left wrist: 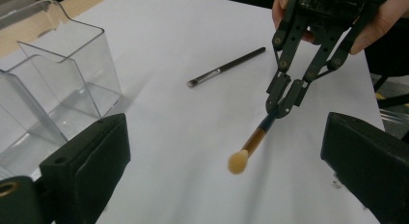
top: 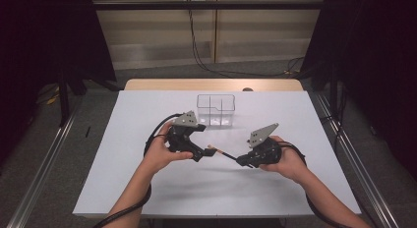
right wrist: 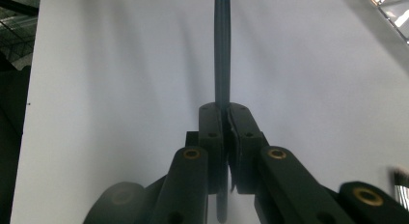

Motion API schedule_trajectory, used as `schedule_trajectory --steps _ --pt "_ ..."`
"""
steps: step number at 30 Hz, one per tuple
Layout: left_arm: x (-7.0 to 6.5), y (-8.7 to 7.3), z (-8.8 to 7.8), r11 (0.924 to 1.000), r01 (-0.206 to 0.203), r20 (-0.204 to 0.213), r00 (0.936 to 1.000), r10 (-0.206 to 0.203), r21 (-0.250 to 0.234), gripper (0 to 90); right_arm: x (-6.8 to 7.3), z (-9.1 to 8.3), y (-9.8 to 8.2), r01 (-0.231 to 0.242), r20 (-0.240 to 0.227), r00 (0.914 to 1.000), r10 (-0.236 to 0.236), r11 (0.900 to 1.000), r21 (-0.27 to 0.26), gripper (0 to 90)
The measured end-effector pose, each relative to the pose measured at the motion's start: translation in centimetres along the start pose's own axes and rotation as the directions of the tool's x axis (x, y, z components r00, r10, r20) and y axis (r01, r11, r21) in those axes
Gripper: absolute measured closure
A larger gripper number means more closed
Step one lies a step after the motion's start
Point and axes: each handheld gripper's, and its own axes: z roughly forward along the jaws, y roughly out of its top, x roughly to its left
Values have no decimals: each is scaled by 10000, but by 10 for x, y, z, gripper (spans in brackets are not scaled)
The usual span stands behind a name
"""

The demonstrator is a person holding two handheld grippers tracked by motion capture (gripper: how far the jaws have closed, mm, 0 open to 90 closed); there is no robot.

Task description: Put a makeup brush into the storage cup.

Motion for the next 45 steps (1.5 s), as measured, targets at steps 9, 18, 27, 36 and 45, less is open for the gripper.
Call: schedule_trajectory --steps 9,18,27,36,45 --pt "-2 -4 -1 9988 161 16 9999 -161 -454 15 1 -1 -5 -397 -14 9992 397 9961 -787 860" --pt "-2 -7 5 9977 286 122 9995 -280 -609 0 1 -2 -12 -975 -116 9952 971 9765 -1924 859" --pt "-1 -10 5 9898 711 282 9973 -681 -1231 0 2 -4 -10 -1329 15 9903 1391 9493 -2849 860" --pt "-1 -9 7 9851 948 244 9954 -923 -1438 0 2 -2 -5 -1525 120 9859 1669 9256 -3463 859" --pt "-1 -5 12 9706 1264 396 9919 -1208 -2047 12 4 -1 -1 -1601 230 9829 1828 9095 -3836 859"
